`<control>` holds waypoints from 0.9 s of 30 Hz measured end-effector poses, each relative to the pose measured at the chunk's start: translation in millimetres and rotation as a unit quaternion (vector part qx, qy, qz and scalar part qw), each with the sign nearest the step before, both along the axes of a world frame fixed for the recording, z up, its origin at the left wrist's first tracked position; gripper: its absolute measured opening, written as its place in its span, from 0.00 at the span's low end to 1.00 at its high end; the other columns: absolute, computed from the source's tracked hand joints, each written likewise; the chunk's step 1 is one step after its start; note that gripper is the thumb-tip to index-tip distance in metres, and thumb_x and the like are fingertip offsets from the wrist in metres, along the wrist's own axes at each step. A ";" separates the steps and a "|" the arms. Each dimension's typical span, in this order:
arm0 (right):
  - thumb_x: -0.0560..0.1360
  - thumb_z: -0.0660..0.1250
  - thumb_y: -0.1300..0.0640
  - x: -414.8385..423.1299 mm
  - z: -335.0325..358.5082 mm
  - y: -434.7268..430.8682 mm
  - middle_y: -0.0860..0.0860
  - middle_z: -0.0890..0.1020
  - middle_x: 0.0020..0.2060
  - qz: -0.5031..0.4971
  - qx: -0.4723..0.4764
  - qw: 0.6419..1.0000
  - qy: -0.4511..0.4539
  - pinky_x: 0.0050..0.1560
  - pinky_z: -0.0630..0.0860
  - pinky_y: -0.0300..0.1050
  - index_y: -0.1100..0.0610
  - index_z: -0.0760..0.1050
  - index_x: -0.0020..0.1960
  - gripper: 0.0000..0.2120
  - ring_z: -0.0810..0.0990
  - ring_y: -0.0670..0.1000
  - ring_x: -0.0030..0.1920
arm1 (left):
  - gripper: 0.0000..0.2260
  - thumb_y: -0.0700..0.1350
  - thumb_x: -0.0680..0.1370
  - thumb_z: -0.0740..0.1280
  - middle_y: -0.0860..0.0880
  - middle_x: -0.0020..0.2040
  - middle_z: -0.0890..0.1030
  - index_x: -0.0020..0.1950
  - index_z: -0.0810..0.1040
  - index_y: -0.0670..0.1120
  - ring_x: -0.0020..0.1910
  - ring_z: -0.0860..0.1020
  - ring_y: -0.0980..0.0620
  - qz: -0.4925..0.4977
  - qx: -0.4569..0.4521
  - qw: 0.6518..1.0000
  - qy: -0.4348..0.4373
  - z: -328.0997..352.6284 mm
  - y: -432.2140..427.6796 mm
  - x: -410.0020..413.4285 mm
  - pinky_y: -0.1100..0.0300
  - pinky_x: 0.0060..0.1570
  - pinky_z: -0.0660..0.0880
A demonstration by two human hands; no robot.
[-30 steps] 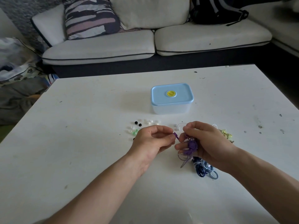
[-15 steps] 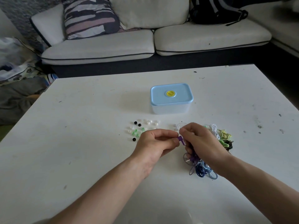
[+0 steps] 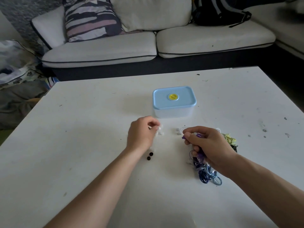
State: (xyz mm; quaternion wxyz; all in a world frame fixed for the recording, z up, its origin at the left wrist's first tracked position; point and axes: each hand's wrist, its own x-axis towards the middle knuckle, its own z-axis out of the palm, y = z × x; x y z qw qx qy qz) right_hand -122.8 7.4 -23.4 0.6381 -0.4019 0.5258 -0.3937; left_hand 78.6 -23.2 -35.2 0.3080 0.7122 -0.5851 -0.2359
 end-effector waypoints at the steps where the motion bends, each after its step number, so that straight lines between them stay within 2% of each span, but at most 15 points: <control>1: 0.77 0.70 0.63 -0.3 0.4 -0.7 0.55 0.79 0.33 -0.005 -0.001 1.000 -0.009 0.24 0.66 0.39 0.65 0.81 0.46 0.05 0.67 0.48 0.25 | 0.06 0.42 0.74 0.70 0.57 0.40 0.82 0.43 0.83 0.53 0.40 0.80 0.56 0.002 0.004 0.999 -0.047 -4.0 -7.8 5.7 0.62 0.43 0.76; 4: 0.77 0.70 0.64 -0.8 0.4 -2.4 0.57 0.79 0.34 -0.010 0.002 1.000 -0.020 0.25 0.68 0.39 0.67 0.80 0.46 0.05 0.67 0.48 0.26 | 0.06 0.41 0.73 0.67 0.55 0.42 0.83 0.43 0.83 0.51 0.42 0.80 0.52 -0.011 0.035 0.993 -0.116 -17.1 -26.5 10.7 0.58 0.43 0.78; 7: 0.77 0.70 0.63 -1.9 -1.5 -4.3 0.57 0.79 0.35 -0.011 0.008 1.000 -0.022 0.27 0.68 0.39 0.67 0.81 0.46 0.06 0.68 0.48 0.27 | 0.05 0.42 0.71 0.67 0.54 0.37 0.81 0.39 0.81 0.50 0.38 0.80 0.50 -0.023 0.056 0.988 -0.140 -25.7 -39.2 5.8 0.59 0.37 0.76; 12: 0.77 0.71 0.62 -5.3 -2.5 -11.1 0.57 0.80 0.35 -0.019 0.016 0.999 -0.030 0.26 0.70 0.39 0.66 0.82 0.46 0.07 0.69 0.48 0.27 | 0.03 0.47 0.72 0.70 0.53 0.37 0.81 0.39 0.81 0.50 0.40 0.79 0.49 -0.032 0.066 0.987 -0.141 -39.6 -49.4 0.8 0.58 0.39 0.76; 19: 0.76 0.71 0.63 -8.0 1.3 -13.0 0.58 0.82 0.36 -0.028 0.040 0.998 -0.044 0.27 0.70 0.38 0.67 0.82 0.45 0.06 0.69 0.47 0.27 | 0.04 0.43 0.70 0.67 0.52 0.35 0.81 0.37 0.81 0.48 0.39 0.80 0.48 -0.027 0.059 0.988 -0.143 -45.8 -53.3 -2.8 0.57 0.38 0.78; 22: 0.77 0.69 0.64 -6.7 4.2 -13.6 0.59 0.81 0.36 -0.038 0.051 0.997 -0.048 0.26 0.69 0.38 0.67 0.82 0.44 0.07 0.69 0.47 0.26 | 0.05 0.43 0.70 0.67 0.55 0.33 0.82 0.37 0.82 0.49 0.38 0.81 0.54 -0.011 0.033 0.995 -0.090 -31.4 -47.9 -0.1 0.60 0.38 0.78; 25: 0.78 0.67 0.65 -5.7 10.7 -11.9 0.60 0.81 0.36 -0.036 0.060 0.996 -0.057 0.26 0.70 0.38 0.68 0.82 0.44 0.08 0.69 0.48 0.26 | 0.03 0.42 0.71 0.72 0.55 0.35 0.84 0.39 0.84 0.50 0.36 0.80 0.60 -0.011 0.032 0.998 0.053 1.6 -25.6 -0.4 0.70 0.37 0.74; 27: 0.78 0.67 0.65 -4.6 17.0 -8.6 0.60 0.82 0.37 -0.023 0.057 0.996 -0.071 0.27 0.71 0.39 0.68 0.82 0.44 0.08 0.69 0.47 0.26 | 0.03 0.42 0.71 0.74 0.51 0.38 0.85 0.42 0.84 0.49 0.36 0.81 0.57 -0.013 0.061 0.984 0.164 22.5 -1.6 -2.5 0.68 0.39 0.74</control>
